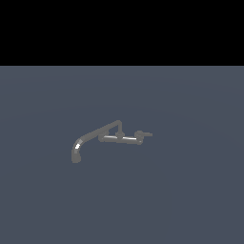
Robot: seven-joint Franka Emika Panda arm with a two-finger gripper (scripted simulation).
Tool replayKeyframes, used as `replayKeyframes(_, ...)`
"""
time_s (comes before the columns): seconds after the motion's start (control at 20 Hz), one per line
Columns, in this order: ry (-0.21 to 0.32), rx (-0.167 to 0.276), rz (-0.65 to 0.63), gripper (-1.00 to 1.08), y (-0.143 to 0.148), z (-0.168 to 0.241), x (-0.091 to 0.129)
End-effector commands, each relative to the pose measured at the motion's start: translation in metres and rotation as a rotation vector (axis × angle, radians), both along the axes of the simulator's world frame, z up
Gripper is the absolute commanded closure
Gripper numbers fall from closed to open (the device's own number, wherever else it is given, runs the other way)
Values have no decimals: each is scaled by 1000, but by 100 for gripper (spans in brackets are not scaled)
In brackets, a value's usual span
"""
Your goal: Turn on the faucet by rotating a designated handle.
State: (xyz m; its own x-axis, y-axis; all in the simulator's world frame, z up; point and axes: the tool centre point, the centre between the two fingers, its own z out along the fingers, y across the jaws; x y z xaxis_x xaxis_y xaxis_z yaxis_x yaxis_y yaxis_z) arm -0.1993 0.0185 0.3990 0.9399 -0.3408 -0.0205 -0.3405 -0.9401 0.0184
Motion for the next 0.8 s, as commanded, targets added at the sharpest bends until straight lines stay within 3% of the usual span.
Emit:
replayKeyframes(0.0,-1,0,-66,108,3,-16,11)
replayKeyframes(0.75,-9,1,-454,108,4,-111,81)
